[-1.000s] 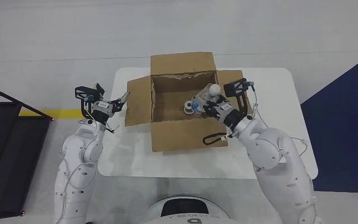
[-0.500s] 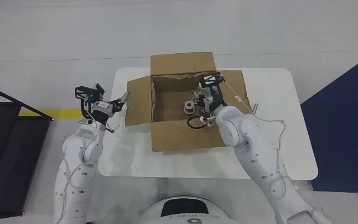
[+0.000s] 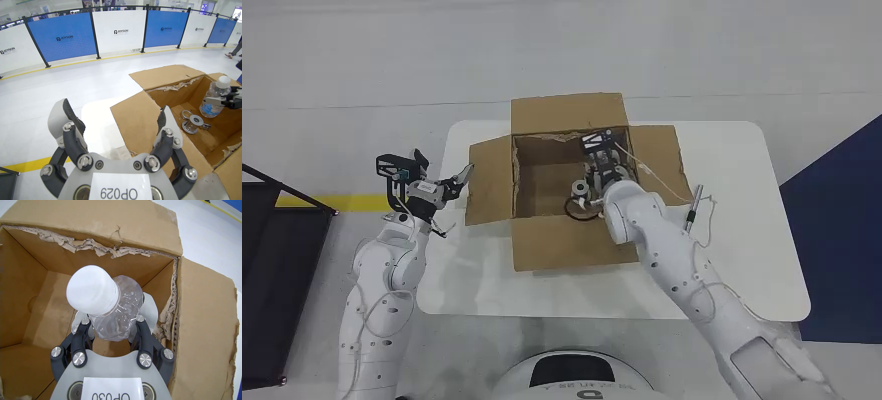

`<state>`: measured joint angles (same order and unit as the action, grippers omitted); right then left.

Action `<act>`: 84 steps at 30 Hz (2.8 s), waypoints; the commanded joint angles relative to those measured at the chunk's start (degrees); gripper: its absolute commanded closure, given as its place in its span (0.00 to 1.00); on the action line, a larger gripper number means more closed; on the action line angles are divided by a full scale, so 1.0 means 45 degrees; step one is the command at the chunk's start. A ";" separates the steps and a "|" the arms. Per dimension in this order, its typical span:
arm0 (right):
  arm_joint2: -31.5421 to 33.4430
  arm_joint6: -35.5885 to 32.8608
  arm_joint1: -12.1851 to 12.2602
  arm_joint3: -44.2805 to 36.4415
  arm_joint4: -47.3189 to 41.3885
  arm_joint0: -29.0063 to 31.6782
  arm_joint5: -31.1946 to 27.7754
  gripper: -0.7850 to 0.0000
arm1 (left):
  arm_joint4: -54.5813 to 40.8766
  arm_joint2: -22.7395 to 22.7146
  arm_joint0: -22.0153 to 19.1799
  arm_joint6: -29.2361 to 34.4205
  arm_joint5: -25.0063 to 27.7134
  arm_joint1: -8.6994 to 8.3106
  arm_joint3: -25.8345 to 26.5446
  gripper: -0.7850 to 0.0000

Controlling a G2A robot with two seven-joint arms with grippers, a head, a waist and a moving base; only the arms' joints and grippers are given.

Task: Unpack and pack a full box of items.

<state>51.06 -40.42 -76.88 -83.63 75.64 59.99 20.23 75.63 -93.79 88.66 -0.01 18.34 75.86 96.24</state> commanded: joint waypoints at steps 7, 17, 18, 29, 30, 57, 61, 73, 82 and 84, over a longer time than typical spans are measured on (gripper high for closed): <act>-0.0496 -0.0141 -0.0378 0.1192 0.0538 -0.0584 0.0806 0.68 | 0.0000 0.0000 0.0000 0.0000 0.0000 0.0000 0.0000 0.00; -0.0761 -0.0040 -0.0728 0.1416 0.0682 -0.0614 0.0955 0.31 | 0.0000 0.0000 0.0000 0.0000 0.0000 0.0000 0.0000 0.00; -0.0714 0.0006 -0.0741 0.1352 0.0668 -0.0574 0.0946 0.20 | 0.0000 0.0000 0.0000 0.0000 0.0000 0.0000 0.0000 0.00; -0.0029 0.0112 -0.0771 0.0550 0.0846 -0.0028 0.0767 0.00 | 0.0000 0.0000 0.0000 0.0000 0.0000 0.0000 0.0000 0.00; 0.0076 0.0081 -0.0757 0.0355 0.0802 0.0063 0.0650 0.00 | 0.0000 0.0000 0.0000 0.0000 0.0000 0.0000 0.0000 0.00; 0.1805 -0.0612 -0.0679 -0.3426 -0.1463 0.2065 -0.1812 0.00 | 0.0000 0.0000 0.0000 0.0000 0.0000 0.0000 0.0000 0.00; 0.3647 -0.0012 -0.0404 -0.5292 -0.2487 0.3363 -0.2471 0.00 | 0.0000 0.0000 0.0000 0.0000 0.0000 0.0000 0.0000 0.00; 0.9670 0.0904 0.0237 -0.8102 -0.5487 0.8018 -0.4692 0.00 | 0.0000 0.0000 0.0000 0.0000 0.0000 0.0000 0.0000 0.00; 1.1993 0.0522 0.0435 -0.7024 -0.6323 0.9172 -0.4790 0.12 | 0.0000 0.0000 0.0000 0.0000 0.0000 0.0000 0.0000 0.00; 1.2173 0.0375 0.0470 -0.6906 -0.6183 0.9284 -0.4707 0.10 | 0.0000 0.0000 0.0000 0.0000 0.0000 0.0000 0.0000 0.00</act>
<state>105.48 -38.44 -74.84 -114.92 47.51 101.56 -1.24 75.63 -93.79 88.66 -0.01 18.34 75.86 96.24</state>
